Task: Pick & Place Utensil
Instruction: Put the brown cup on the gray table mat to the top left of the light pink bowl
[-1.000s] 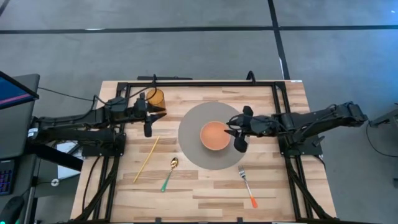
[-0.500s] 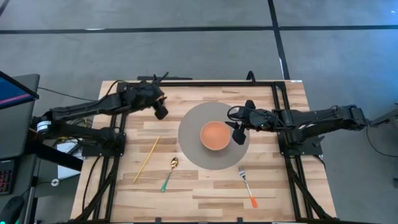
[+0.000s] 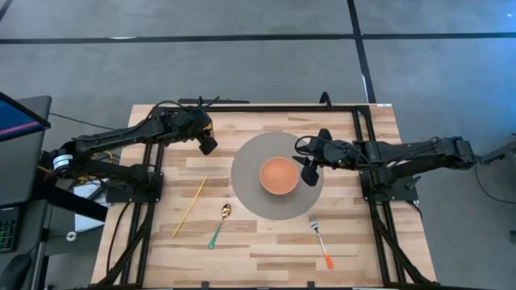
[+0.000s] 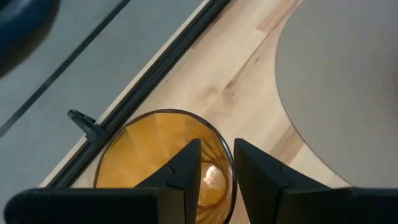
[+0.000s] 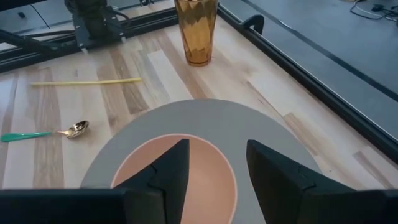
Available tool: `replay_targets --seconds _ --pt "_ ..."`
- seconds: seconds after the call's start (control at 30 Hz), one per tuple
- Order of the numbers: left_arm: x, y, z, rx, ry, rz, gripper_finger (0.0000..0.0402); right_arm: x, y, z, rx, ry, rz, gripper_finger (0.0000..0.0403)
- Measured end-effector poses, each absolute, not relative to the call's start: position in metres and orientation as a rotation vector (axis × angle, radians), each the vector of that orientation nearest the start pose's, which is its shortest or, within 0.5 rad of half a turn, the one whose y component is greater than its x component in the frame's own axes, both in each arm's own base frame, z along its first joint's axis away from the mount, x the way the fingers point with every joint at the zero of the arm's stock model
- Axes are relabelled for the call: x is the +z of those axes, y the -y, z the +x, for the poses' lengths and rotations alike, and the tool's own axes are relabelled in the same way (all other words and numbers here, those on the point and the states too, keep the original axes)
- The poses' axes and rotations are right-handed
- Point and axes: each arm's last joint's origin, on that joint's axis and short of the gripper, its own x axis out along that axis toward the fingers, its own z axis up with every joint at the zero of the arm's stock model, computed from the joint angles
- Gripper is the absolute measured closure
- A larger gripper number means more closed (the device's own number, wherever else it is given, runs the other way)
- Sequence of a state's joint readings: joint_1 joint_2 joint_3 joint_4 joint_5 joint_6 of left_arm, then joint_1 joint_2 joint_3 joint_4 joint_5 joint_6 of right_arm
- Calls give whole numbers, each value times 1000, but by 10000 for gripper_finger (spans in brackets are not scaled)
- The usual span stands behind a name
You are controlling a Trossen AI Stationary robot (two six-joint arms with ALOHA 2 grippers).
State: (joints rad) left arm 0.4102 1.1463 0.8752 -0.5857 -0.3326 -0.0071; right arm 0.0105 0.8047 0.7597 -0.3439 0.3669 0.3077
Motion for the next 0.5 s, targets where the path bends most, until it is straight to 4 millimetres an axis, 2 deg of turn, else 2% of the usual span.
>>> replay_targets --seconds 0.33,0.43,0.5 --pt "239 -96 196 720 -935 -76 306 307 8 172 -405 -327 228 246" --pt "239 -96 197 721 -935 -59 324 307 8 172 -405 -327 228 248" --pt "239 -96 197 702 -944 -21 351 307 8 172 -405 -327 228 249"
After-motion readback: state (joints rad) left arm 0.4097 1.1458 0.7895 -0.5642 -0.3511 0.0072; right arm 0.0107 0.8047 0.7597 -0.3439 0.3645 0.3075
